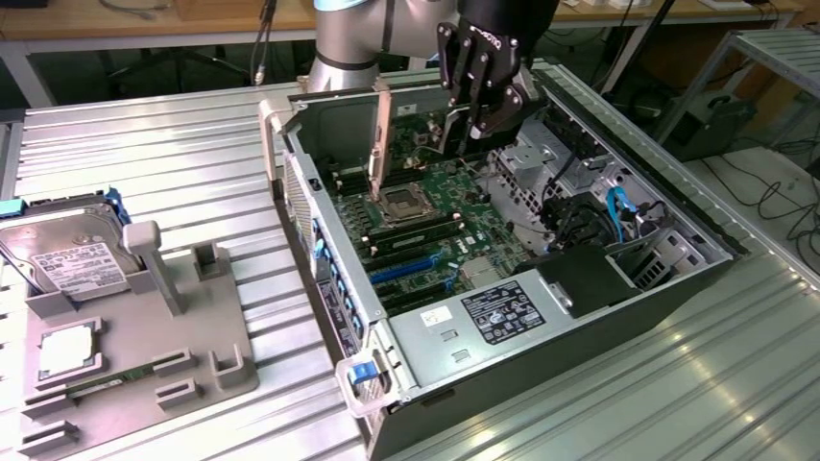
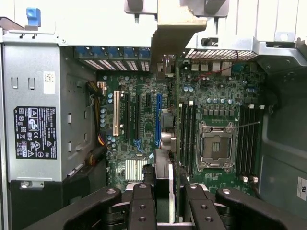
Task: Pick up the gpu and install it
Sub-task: 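Insert the gpu into the slot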
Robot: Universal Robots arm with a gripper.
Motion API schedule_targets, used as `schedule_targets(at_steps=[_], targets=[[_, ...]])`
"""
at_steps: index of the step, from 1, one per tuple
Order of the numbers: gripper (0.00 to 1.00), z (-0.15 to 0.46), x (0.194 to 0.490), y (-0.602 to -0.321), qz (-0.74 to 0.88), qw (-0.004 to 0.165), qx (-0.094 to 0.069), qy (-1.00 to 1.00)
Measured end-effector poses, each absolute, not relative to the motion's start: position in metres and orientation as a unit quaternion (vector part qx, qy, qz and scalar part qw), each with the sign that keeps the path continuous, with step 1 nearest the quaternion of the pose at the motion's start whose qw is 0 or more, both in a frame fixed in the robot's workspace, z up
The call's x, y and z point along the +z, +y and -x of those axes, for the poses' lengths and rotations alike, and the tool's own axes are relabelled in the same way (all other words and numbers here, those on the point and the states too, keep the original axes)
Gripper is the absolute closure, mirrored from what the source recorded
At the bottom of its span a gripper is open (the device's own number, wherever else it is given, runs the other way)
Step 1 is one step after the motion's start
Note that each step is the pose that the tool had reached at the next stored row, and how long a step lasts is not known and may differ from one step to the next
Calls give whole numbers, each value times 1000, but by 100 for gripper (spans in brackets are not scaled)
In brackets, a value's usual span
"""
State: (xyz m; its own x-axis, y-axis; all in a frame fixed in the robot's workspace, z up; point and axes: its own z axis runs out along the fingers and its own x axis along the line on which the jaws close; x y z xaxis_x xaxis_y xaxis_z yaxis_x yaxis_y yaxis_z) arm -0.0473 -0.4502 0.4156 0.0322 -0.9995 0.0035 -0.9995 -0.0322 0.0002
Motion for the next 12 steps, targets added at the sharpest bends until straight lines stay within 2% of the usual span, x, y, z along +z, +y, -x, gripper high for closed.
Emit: schedule_targets(at_steps=[12], targets=[[72,47,411,-450,-718,1,1,-696]])
